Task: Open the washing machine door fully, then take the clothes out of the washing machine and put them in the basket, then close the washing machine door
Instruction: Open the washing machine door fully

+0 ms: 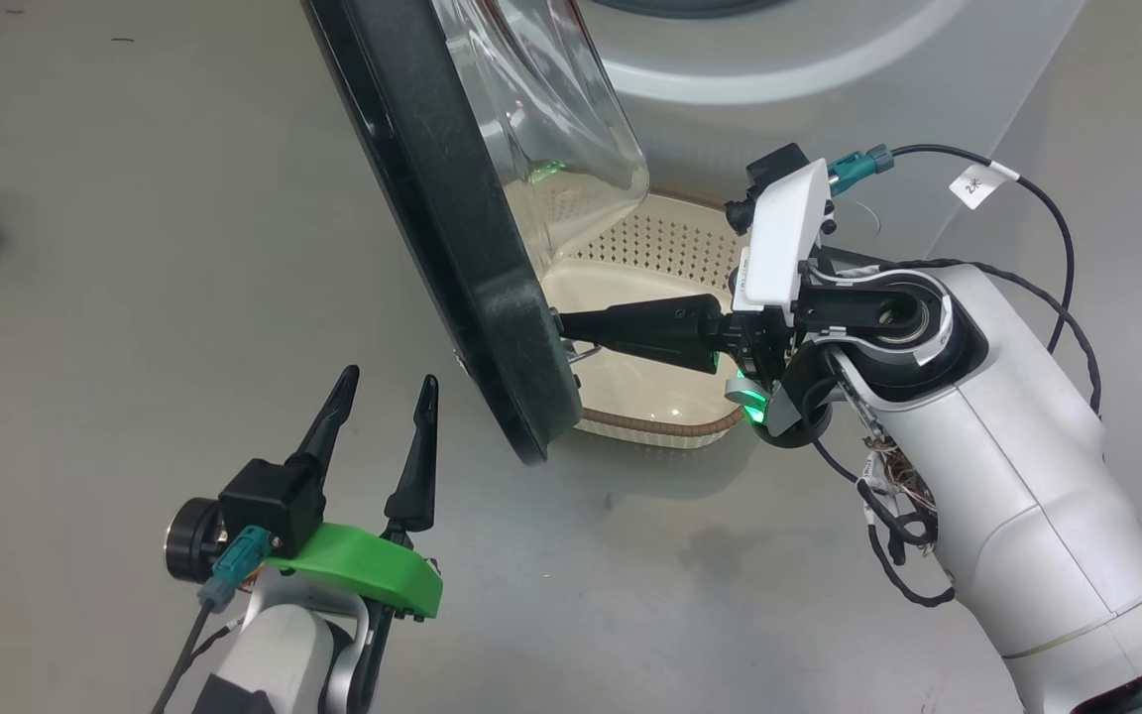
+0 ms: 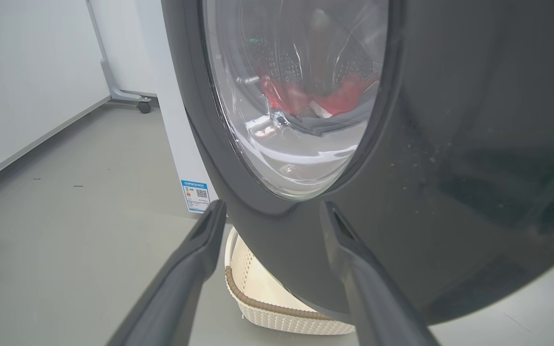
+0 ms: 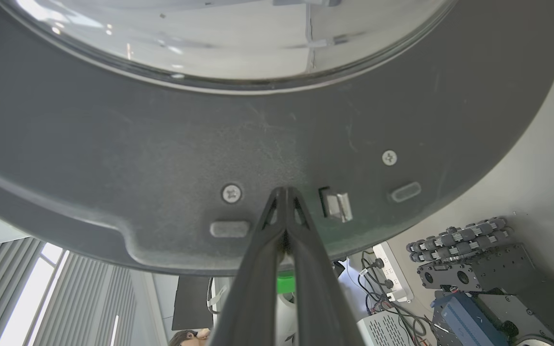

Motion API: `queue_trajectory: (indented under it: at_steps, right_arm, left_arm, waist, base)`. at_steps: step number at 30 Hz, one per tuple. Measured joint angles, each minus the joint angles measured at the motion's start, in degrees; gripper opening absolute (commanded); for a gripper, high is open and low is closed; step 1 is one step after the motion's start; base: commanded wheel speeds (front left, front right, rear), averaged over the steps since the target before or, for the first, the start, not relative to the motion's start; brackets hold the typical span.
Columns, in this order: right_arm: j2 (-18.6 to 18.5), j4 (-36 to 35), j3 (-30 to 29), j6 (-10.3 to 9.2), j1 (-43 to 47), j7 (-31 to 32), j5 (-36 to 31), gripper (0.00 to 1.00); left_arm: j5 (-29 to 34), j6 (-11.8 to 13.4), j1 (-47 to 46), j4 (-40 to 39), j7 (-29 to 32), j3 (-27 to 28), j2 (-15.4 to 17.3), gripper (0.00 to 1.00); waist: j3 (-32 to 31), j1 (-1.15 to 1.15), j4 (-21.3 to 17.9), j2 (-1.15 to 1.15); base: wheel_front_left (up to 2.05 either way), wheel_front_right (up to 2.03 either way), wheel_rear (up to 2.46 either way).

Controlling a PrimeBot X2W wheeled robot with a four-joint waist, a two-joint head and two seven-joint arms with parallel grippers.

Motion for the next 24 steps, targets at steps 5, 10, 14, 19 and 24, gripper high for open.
queue_trajectory:
  at_steps: [5,10,14,19,24]
  right_arm:
    - [0.01,-0.1,0.76,-0.07,0.04,-1.08,0.0,0.0]
    - [0.05,0.23,0.56,-0.05,0.87,-3.08,-0.01,0.0]
    - [0.16,0.68,0.33,0.63,1.62,-4.93,-1.18,0.0]
    - [0.16,1.23,-0.13,2.98,2.61,-8.04,-4.79,0.0]
    - [-2.32,1.02,-0.27,7.21,3.74,-13.36,-10.56,0.0]
  left_arm:
    - [0.0,0.0,0.38,0.01,0.0,0.01,0.0,1.0]
    - [0.0,0.01,0.43,0.13,0.0,0.41,0.0,1.0]
    - [0.04,0.09,0.62,0.36,0.0,0.83,0.0,1.0]
    - [0.58,0.1,1.27,0.64,0.0,1.83,0.0,1.0]
    - [1.38,0.27,2.43,1.03,0.0,2.87,0.02,1.0]
  waist:
    - [-0.14,0.0,0.08,0.0]
    - [-0.86,0.0,-0.07,0.0]
    - [-1.79,0.0,-0.48,0.0]
    - [-3.26,0.0,-1.33,0.0]
    - [-5.12,0.0,-2.45,0.0]
  base:
    - [0.0,0.0,0.0]
    - [0.0,0.0,0.0]
    - [0.0,0.0,0.0]
    - [0.0,0.0,0.0]
    - [0.0,0.0,0.0]
